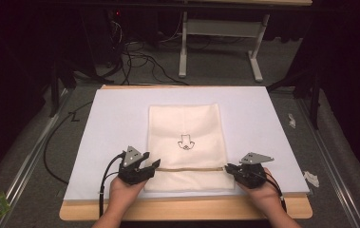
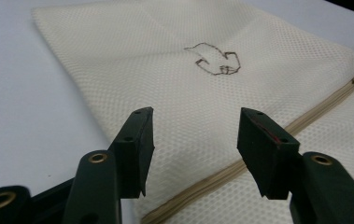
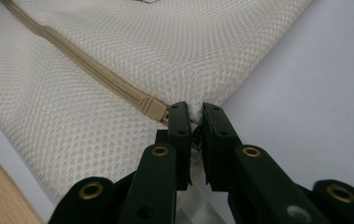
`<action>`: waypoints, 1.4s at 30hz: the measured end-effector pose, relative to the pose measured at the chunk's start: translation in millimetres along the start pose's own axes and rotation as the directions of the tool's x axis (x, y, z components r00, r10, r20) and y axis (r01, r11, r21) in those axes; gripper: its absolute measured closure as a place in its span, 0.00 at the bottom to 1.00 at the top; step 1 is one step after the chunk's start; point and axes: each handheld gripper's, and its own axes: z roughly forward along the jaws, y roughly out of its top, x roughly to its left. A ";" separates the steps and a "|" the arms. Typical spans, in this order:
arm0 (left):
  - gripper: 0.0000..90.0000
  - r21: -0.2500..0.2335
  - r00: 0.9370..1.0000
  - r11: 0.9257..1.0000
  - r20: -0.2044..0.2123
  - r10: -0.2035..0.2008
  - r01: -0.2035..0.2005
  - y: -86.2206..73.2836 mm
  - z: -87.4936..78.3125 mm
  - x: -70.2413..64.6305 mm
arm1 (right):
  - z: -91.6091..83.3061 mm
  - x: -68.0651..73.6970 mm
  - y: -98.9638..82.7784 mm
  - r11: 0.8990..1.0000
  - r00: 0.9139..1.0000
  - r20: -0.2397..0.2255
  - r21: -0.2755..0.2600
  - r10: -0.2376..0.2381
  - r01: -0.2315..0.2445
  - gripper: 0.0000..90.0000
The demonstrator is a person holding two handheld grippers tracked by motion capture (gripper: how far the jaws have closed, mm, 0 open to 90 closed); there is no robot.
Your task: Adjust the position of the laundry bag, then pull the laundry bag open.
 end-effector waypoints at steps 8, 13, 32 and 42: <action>0.55 0.009 0.989 1.000 0.150 0.003 -0.004 10.4 7.7 -22.1 | -12.0 9.3 4.6 0.998 1.000 0.001 -0.061 -0.019 0.019 0.93; 0.55 0.040 0.979 0.998 0.199 0.049 -0.058 17.9 21.3 -50.1 | -17.0 11.0 7.6 0.996 0.999 -0.009 -0.084 -0.035 0.034 0.93; 0.66 0.035 0.948 0.990 0.293 0.121 -0.138 27.1 82.3 -124.2 | -19.5 8.6 12.0 0.992 0.998 -0.029 -0.120 -0.053 0.049 0.93; 0.77 0.014 0.940 0.994 0.327 0.094 -0.104 25.9 91.6 -126.7 | -20.3 14.4 14.5 0.989 0.997 -0.049 -0.141 -0.059 0.051 0.94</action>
